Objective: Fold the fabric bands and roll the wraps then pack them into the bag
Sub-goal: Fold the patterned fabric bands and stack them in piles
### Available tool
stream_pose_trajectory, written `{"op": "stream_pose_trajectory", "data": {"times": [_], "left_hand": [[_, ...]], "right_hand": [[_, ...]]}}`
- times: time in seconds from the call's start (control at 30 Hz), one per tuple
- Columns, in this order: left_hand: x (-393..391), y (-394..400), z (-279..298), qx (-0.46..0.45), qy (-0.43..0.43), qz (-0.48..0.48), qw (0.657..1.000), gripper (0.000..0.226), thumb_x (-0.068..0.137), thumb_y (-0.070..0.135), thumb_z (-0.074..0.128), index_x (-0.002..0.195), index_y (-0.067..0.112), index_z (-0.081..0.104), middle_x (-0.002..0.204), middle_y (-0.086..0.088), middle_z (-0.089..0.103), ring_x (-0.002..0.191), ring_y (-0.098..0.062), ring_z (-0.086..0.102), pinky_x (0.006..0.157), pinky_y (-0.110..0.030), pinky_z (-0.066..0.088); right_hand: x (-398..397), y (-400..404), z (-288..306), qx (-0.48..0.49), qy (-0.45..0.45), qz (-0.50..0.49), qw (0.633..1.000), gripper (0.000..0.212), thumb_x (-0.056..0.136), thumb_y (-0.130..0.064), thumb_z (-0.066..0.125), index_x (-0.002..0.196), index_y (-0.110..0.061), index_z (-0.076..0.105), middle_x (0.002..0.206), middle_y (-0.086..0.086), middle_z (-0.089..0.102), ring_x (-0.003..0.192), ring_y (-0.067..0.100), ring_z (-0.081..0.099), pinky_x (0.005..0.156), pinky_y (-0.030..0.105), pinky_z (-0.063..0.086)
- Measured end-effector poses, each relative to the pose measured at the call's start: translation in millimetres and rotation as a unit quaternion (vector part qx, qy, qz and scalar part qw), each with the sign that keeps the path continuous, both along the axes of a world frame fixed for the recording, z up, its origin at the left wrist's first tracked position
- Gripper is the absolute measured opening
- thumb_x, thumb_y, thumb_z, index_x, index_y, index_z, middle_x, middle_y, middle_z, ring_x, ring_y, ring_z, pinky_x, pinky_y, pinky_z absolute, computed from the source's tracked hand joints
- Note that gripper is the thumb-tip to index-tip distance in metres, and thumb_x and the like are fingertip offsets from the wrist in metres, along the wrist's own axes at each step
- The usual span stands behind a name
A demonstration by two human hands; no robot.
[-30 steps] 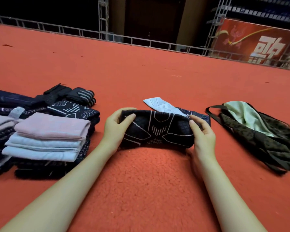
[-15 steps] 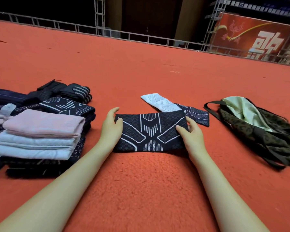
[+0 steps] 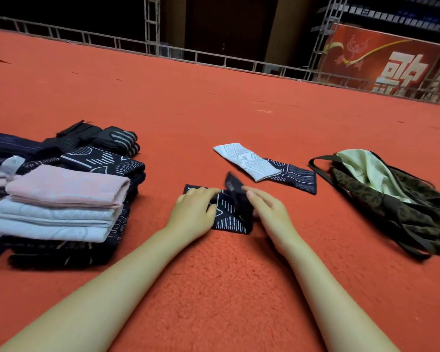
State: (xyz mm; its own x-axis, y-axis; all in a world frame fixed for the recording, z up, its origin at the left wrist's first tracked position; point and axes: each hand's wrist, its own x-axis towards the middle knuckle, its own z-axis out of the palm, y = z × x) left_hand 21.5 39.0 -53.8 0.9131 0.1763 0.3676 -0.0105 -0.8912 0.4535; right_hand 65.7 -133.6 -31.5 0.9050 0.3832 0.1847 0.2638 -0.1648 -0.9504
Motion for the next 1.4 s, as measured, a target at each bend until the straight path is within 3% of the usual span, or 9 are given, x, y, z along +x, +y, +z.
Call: {"op": "stream_pose_trajectory", "data": {"times": [0.13,0.27,0.37,0.6,0.73,0.93,1.2,1.3,1.4], "left_hand": [[-0.8,2.4,6.2,-0.061,-0.006,0.010,0.998,0.040,0.097,0.021,0.042,0.136,0.023,0.044,0.119,-0.006,0.062,0.117,-0.026,0.049,0.098,-0.036,0.037],[-4.5,-1.2,7.6,-0.069,-0.005,-0.007,0.998,0.040,0.096,0.029,0.045,0.135,0.026,0.045,0.112,0.007,0.064,0.114,-0.020,0.049,0.098,-0.035,0.036],[-4.4,0.3,7.6,-0.110,-0.005,-0.008,0.994,0.040,0.093,0.031,0.050,0.133,0.027,0.046,0.106,0.012,0.065,0.112,-0.017,0.049,0.099,-0.035,0.036],[-1.2,3.1,5.0,-0.106,0.006,-0.013,0.994,0.044,0.088,0.029,0.059,0.131,0.032,0.050,0.106,0.013,0.063,0.111,-0.014,0.048,0.101,-0.034,0.035],[1.7,4.0,0.6,-0.048,0.022,-0.006,0.999,0.043,0.089,0.031,0.056,0.131,0.030,0.052,0.116,0.006,0.060,0.117,-0.018,0.045,0.101,-0.032,0.033],[2.1,3.6,-0.8,-0.015,0.026,-0.014,0.999,0.041,0.091,0.034,0.054,0.132,0.028,0.052,0.127,0.007,0.052,0.123,-0.017,0.039,0.104,-0.033,0.031],[-1.3,-9.5,1.9,-0.103,-0.037,-0.083,0.990,0.043,0.080,0.027,0.071,0.122,0.025,0.061,0.111,0.003,0.059,0.106,-0.013,0.048,0.087,-0.012,0.026],[-7.0,-23.6,6.1,-0.230,-0.018,-0.101,0.968,0.045,0.081,0.012,0.069,0.124,0.020,0.059,0.099,0.003,0.060,0.090,-0.010,0.056,0.087,-0.019,0.039],[-11.7,-32.7,20.0,-0.492,0.008,-0.095,0.866,0.032,0.094,0.004,0.046,0.124,0.017,0.050,0.087,-0.004,0.063,0.065,-0.007,0.064,0.069,-0.021,0.054]], "right_hand": [[0.3,9.0,-11.8,-0.109,-0.093,0.031,0.989,0.024,0.096,-0.018,0.050,0.107,-0.020,0.070,0.112,-0.007,0.067,0.112,0.007,0.055,0.101,0.025,0.038],[8.6,8.9,-19.5,-0.261,-0.171,-0.002,0.950,0.045,0.087,-0.013,0.061,0.131,-0.018,0.054,0.143,0.004,0.038,0.135,0.016,0.028,0.112,0.019,0.015],[9.4,8.5,-18.9,-0.250,-0.153,0.004,0.956,0.051,0.086,-0.016,0.062,0.135,-0.014,0.049,0.146,0.003,0.036,0.135,0.015,0.034,0.115,0.033,0.026],[8.6,8.8,-17.6,-0.259,-0.150,0.003,0.954,0.053,0.086,-0.019,0.063,0.136,-0.012,0.048,0.146,0.004,0.036,0.135,0.015,0.036,0.113,0.033,0.028],[9.3,8.9,-15.3,-0.208,-0.111,-0.016,0.972,0.063,0.081,-0.013,0.067,0.139,-0.014,0.043,0.132,0.004,0.047,0.113,0.014,0.053,0.101,0.026,0.042],[4.5,11.0,-6.7,-0.063,0.016,-0.008,0.998,0.058,0.083,0.001,0.062,0.132,-0.024,0.046,0.085,-0.004,0.062,0.063,0.000,0.058,0.052,0.014,0.045],[-1.2,7.5,-0.1,0.170,0.089,-0.058,0.980,0.051,0.083,0.001,0.059,0.130,-0.015,0.050,0.076,0.000,0.061,0.062,0.007,0.058,0.057,0.020,0.048],[-3.6,6.8,1.8,0.218,0.122,-0.043,0.967,0.047,0.078,-0.010,0.065,0.124,-0.015,0.054,0.072,-0.002,0.064,0.068,0.012,0.060,0.066,0.024,0.049],[-10.8,12.3,2.6,0.159,0.123,0.018,0.979,0.029,0.090,0.000,0.049,0.114,-0.008,0.063,0.080,0.007,0.067,0.069,0.017,0.059,0.060,0.020,0.049]]}}
